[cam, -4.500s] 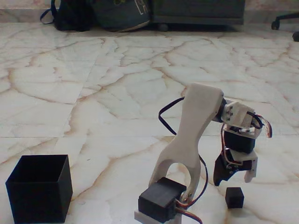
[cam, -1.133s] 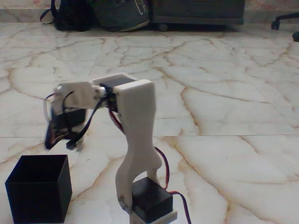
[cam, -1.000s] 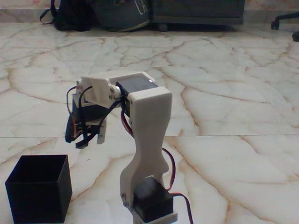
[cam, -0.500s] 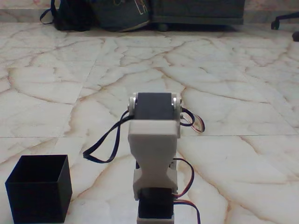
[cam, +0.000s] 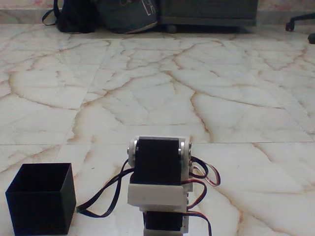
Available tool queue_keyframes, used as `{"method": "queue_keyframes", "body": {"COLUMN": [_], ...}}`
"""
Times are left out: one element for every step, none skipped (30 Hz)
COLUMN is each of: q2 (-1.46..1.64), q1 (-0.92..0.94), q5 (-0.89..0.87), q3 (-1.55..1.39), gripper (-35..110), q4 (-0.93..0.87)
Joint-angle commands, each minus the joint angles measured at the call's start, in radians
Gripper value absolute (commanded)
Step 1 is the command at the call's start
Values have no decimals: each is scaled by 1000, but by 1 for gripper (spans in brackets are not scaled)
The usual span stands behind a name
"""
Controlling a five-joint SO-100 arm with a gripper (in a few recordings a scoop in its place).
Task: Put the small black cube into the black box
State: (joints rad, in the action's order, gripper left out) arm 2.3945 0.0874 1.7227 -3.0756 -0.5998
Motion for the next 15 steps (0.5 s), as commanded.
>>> {"method": "queue_keyframes", "body": {"q2": [23, 25, 25, 20, 20, 18, 11, -3, -5, -5, -5, -5, -23, -23, -23], "q1": [6, 3, -2, -3, -6, -9, -8, -8, -6, -6, -6, -6, -5, -5, -6], "q5": [8, 9, -9, -40, -64, -75, -72, -67, -100, -98, -103, -106, -141, -160, -175], "q3": [-9, -9, -8, -8, -8, -8, -6, -5, -6, -6, -6, -6, -6, -6, -6], "gripper": [7, 7, 7, 7, 7, 6, 3, 3, 3, 3, 3, 3, 3, 3, 3], "q4": [-12, -46, -71, -72, -77, -77, -71, -58, -60, -61, -61, -61, -54, -57, -57]}}
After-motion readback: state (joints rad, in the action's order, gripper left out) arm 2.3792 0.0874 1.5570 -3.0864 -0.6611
